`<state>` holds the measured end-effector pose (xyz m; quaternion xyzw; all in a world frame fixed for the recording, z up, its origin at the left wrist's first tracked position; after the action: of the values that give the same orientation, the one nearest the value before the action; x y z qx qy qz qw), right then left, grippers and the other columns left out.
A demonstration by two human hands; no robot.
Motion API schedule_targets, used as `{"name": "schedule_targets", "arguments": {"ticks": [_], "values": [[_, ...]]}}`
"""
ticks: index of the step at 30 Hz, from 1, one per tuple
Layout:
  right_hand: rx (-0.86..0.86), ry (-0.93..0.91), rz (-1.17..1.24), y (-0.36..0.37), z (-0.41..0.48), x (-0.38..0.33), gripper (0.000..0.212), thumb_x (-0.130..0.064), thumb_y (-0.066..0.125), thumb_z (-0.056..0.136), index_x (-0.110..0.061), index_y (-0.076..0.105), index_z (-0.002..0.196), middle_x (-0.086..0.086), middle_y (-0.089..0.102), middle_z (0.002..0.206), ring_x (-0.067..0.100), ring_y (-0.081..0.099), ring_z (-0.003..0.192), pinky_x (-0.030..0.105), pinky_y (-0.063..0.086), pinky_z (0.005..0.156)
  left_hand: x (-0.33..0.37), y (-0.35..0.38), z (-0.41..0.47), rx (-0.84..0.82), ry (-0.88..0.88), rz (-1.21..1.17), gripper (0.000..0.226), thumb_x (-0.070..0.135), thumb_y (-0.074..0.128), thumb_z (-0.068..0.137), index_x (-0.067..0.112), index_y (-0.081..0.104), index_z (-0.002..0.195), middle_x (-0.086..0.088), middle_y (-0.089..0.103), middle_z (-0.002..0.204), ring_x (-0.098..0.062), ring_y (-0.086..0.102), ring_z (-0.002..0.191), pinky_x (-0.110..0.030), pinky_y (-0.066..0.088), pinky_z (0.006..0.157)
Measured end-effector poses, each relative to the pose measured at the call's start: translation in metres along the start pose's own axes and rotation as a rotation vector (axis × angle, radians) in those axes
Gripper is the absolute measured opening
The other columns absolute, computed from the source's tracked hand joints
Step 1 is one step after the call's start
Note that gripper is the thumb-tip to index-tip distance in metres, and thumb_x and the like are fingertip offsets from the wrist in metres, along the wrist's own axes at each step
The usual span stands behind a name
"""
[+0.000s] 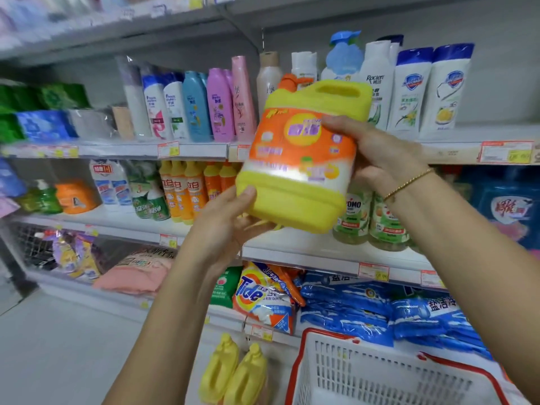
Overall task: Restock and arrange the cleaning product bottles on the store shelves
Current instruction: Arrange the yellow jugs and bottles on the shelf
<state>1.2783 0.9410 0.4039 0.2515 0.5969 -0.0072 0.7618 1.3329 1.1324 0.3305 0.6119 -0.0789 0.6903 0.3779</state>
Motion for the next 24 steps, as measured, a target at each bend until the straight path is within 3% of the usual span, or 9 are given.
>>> {"name": "schedule_targets", "arguments": {"ticks": [3,7,10,12,15,18,20,22,24], "values": [[0.059,-0.192,-0.088,-0.003,-0.007,0.017,0.068,-0.01,0.078,0.056,-0.004,0.06,0.121,0.013,0.073,0.098,0.024,0.072,0.076,0.035,0.057,0.062,-0.025,-0.016,0.0,0.055,-0.131,0.041,0.039,0.021,0.056,0.087,0.005,0.056,0.122,-0.015,0.065,0.119,-0.028,0.069,0.097,-0.034,0.06,0.073],[0.099,-0.196,-0.069,-0.01,-0.016,0.057,0.074,-0.004,0.082,0.048,-0.005,0.058,0.118,0.014,0.073,0.1,0.029,0.072,0.081,0.04,0.059,0.064,-0.043,-0.027,-0.005,0.046,-0.236,0.18,0.07,0.035,0.062,0.084,0.023,0.036,0.147,-0.001,0.062,0.128,-0.023,0.067,0.103,-0.041,0.057,0.078],[0.102,-0.136,-0.124,-0.014,-0.017,0.091,0.079,-0.006,0.088,0.04,-0.013,0.058,0.113,0.011,0.073,0.101,0.031,0.071,0.086,0.05,0.058,0.073,-0.023,-0.027,-0.013,0.136,-0.1,0.479,0.069,0.036,0.063,0.087,0.029,0.031,0.148,0.01,0.053,0.132,-0.008,0.055,0.111,-0.02,0.045,0.066],[0.096,-0.128,-0.159,-0.014,-0.021,0.113,0.076,-0.008,0.089,0.04,-0.015,0.059,0.109,0.01,0.073,0.1,0.031,0.071,0.087,0.051,0.058,0.073,0.0,-0.026,-0.011,0.157,0.034,0.583,0.064,0.04,0.071,0.08,0.022,0.048,0.136,0.007,0.057,0.131,-0.009,0.059,0.109,-0.019,0.046,0.065],[0.054,-0.193,-0.337,-0.006,-0.03,0.147,0.074,-0.011,0.093,0.047,-0.024,0.058,0.111,0.003,0.072,0.101,0.026,0.07,0.089,0.048,0.059,0.074,0.01,-0.021,0.004,0.048,-0.15,0.358,0.052,0.039,0.067,0.07,0.007,0.065,0.111,-0.008,0.074,0.101,-0.01,0.07,0.076,-0.02,0.056,0.06],[0.05,-0.253,-0.426,0.004,-0.041,0.187,0.076,-0.023,0.092,0.049,-0.033,0.055,0.114,-0.006,0.07,0.104,0.016,0.067,0.095,0.045,0.056,0.08,-0.01,-0.033,0.004,0.074,-0.413,-0.022,0.048,0.03,0.061,0.074,-0.011,0.068,0.097,-0.025,0.071,0.097,-0.025,0.073,0.077,-0.027,0.059,0.067],[0.046,-0.283,-0.44,0.013,-0.048,0.212,0.074,-0.029,0.089,0.048,-0.036,0.054,0.113,-0.014,0.068,0.107,0.008,0.065,0.099,0.036,0.054,0.084,-0.025,-0.051,-0.005,0.122,-0.499,-0.151,0.047,0.028,0.061,0.073,-0.017,0.069,0.087,-0.03,0.069,0.092,-0.033,0.073,0.076,-0.037,0.058,0.07],[0.018,-0.308,-0.483,0.026,-0.052,0.237,0.073,-0.028,0.089,0.051,-0.04,0.053,0.113,-0.025,0.064,0.109,-0.003,0.06,0.102,0.02,0.048,0.085,-0.037,-0.076,-0.012,0.214,-0.53,-0.184,0.046,0.028,0.061,0.073,-0.016,0.064,0.089,-0.027,0.069,0.084,-0.034,0.072,0.072,-0.042,0.057,0.07],[-0.006,-0.302,-0.526,0.04,-0.05,0.263,0.072,-0.028,0.09,0.056,-0.044,0.051,0.115,-0.034,0.06,0.109,-0.01,0.057,0.102,0.011,0.043,0.082,-0.047,-0.102,-0.018,0.3,-0.542,-0.109,0.043,0.032,0.061,0.079,-0.009,0.059,0.091,-0.018,0.066,0.076,-0.027,0.07,0.067,-0.035,0.059,0.066]]}}
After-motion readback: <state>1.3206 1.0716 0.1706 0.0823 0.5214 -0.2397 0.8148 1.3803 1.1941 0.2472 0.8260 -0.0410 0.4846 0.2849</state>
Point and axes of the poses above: each hand's wrist, its own z-axis towards the middle knuckle, its own y-axis out of the palm, x = y × z, the point moved 4 cm from there along z, towards the middle knuckle
